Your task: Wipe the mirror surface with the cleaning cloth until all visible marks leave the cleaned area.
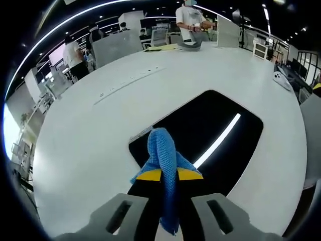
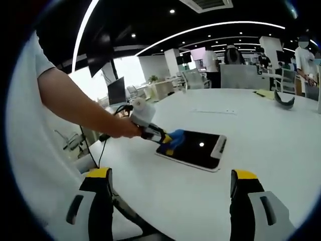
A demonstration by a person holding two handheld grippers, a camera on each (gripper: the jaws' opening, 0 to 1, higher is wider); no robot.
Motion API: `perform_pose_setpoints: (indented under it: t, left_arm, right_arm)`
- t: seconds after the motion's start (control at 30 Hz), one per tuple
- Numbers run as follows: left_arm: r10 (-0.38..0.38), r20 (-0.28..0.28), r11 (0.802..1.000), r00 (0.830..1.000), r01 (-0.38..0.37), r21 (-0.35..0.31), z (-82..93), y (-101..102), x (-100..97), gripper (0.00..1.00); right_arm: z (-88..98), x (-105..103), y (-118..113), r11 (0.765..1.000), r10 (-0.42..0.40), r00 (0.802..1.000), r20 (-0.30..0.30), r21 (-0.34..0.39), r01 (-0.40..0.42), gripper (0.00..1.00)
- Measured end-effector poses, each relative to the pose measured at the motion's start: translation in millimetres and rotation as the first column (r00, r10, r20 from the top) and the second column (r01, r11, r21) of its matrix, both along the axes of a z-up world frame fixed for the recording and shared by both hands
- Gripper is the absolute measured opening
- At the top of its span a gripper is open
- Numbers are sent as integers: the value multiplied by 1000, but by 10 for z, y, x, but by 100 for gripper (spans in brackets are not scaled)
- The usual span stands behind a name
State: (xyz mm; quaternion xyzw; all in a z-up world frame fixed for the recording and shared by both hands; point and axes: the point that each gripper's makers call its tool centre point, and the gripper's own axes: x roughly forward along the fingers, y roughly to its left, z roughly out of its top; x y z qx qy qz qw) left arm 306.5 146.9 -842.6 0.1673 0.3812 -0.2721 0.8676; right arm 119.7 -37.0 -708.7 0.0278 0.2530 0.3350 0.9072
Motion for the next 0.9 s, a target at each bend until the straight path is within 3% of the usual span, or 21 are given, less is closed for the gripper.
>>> perform_pose_setpoints:
  t: [0.4, 0.9]
  left_arm:
    - [9, 7, 1000, 1000, -9, 0, -3, 41, -144, 7]
    - [-2, 4, 1000, 1000, 2, 16, 2, 83, -316, 7]
  right_arm:
    - [-32, -135, -18, 1000, -5, 1000, -5, 1, 5, 97]
    - [-22, -129, 10, 1000, -5, 1000, 8, 16, 4, 97]
